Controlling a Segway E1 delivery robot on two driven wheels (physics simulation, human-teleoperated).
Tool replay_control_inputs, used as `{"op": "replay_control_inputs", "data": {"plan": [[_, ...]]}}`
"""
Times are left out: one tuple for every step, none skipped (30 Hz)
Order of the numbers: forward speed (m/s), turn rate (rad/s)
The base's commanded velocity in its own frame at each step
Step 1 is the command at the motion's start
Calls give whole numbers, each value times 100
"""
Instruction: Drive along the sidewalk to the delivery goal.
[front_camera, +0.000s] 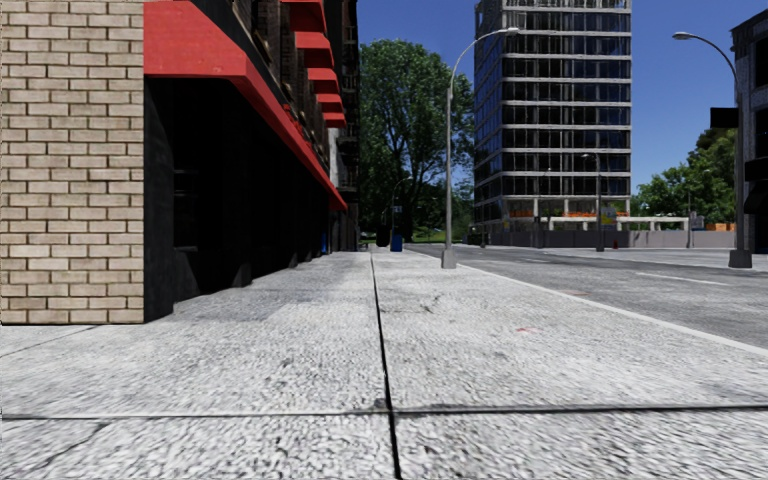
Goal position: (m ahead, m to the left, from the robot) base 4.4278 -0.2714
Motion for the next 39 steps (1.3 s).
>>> {"op": "replay_control_inputs", "data": {"plan": [[200,-18],[200,-18],[200,-18],[200,-18],[200,-18],[200,-18],[200,-18],[200,-18],[200,-18],[200,-18],[200,-18],[200,-18],[200,-18],[200,-18],[200,-18],[200,-18],[200,-18],[200,-20],[200,-26],[200,-30],[200,-31],[200,-31],[200,-31],[199,-31],[191,-31],[183,-31],[179,-31],[178,-31],[178,-31],[177,-31],[177,-31],[177,-31],[177,-31],[177,-31],[177,-31],[177,-31],[177,-31],[177,-31],[177,-31]]}}
